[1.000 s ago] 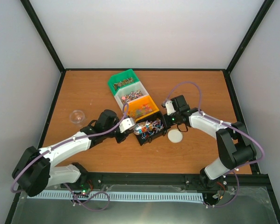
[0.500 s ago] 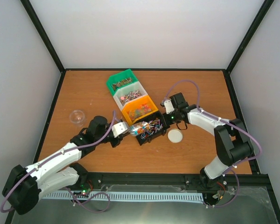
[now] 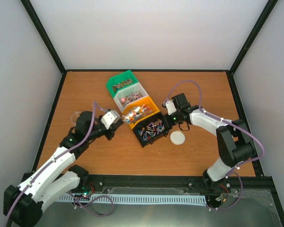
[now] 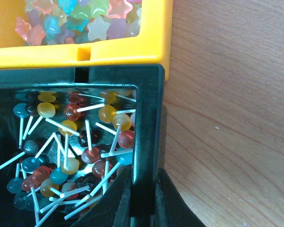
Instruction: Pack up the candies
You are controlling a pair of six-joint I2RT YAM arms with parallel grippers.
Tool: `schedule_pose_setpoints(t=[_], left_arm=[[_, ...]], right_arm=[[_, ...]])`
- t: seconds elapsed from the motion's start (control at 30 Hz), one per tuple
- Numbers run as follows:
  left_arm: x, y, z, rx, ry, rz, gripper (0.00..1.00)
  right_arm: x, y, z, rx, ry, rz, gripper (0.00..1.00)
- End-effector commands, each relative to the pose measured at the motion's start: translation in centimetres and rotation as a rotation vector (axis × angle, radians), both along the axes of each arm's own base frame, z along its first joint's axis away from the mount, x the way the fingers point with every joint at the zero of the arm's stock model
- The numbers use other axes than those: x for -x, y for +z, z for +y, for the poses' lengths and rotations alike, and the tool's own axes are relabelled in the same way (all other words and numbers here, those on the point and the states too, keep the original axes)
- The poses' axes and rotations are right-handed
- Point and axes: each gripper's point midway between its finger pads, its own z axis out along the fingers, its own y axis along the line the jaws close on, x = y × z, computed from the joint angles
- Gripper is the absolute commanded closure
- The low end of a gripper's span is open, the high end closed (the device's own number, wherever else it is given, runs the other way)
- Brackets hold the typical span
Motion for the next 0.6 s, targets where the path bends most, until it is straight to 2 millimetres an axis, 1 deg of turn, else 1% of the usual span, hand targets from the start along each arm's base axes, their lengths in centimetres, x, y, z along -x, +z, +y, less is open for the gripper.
schedule_pose_setpoints(t=[0.0, 0.03, 0.2, 0.4, 0.57], left_arm=[[-0.6, 3.7, 2.6, 0.048, 0.073, -0.021, 0.99], [-0.6, 3.8, 3.0, 0.041, 0.083, -0.026, 0.99], [-1.6, 4.0, 7.1, 0.017, 0.211, 0.0, 0.99], [-2.5, 5.3, 11.5, 0.015, 0.335, -0.01, 0.99], [-2.9, 6.0, 14.8, 0.029, 0.395, 0.02, 0.99]], right_arm=[[-0.6, 1.4, 1.9, -0.065, 0.064, -0.037, 0.97], [-0.8, 1.4, 1.9, -0.066, 0.064, -0.036, 0.97], [-1.0, 1.6, 2.3, -0.078, 0.068, -0.028, 0.97], [-1.2, 1.4, 2.6, -0.089, 0.071, -0.019, 0.97], [-1.4, 1.5, 2.9, -0.099, 0.08, -0.028, 0.97]])
